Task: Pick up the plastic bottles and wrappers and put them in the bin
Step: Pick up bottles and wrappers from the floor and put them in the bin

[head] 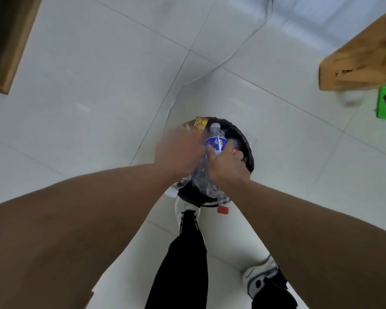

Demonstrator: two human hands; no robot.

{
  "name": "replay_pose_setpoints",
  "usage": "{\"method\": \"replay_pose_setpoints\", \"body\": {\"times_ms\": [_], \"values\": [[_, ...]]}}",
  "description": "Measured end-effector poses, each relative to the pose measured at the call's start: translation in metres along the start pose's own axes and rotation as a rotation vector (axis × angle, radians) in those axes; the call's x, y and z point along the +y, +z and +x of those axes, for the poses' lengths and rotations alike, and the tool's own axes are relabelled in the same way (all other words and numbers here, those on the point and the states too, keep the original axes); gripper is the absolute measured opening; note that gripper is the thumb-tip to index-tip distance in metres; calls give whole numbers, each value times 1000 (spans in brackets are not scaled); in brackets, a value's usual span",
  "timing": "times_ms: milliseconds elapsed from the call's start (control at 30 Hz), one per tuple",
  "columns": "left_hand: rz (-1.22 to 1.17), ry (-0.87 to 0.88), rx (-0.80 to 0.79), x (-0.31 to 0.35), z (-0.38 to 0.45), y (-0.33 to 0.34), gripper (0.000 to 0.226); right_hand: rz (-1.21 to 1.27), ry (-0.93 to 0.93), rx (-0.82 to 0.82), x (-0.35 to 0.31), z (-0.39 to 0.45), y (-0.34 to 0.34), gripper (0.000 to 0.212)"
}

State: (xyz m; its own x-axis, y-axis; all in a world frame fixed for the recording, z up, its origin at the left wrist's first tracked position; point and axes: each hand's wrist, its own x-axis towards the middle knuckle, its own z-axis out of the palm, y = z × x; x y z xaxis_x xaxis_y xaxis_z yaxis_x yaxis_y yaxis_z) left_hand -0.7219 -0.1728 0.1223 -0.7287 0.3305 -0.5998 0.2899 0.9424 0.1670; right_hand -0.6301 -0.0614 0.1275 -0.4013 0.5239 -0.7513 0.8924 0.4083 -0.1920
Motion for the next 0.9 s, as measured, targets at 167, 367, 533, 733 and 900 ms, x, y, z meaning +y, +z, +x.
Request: {"method": "replay_pose_setpoints", "body": {"times_ms": [167, 367, 533, 733, 900], "values": [[-16, -91, -28, 16, 2, -2, 93, 41, 45, -69, 8, 7, -10, 87], [-137, -55, 44, 3, -16, -24, 66, 234, 16, -12, 44, -8, -34, 76], [-407, -7, 141, -12, -43, -49, 43, 421, -69, -38, 86, -26, -50, 65], [-379, 30, 119, 4, -84, -51, 26, 434, -18, 12, 127, -42, -63, 66], [-315, 52, 55, 30, -99, -24, 53, 445, -33, 22, 160, -53, -70, 63]]}}
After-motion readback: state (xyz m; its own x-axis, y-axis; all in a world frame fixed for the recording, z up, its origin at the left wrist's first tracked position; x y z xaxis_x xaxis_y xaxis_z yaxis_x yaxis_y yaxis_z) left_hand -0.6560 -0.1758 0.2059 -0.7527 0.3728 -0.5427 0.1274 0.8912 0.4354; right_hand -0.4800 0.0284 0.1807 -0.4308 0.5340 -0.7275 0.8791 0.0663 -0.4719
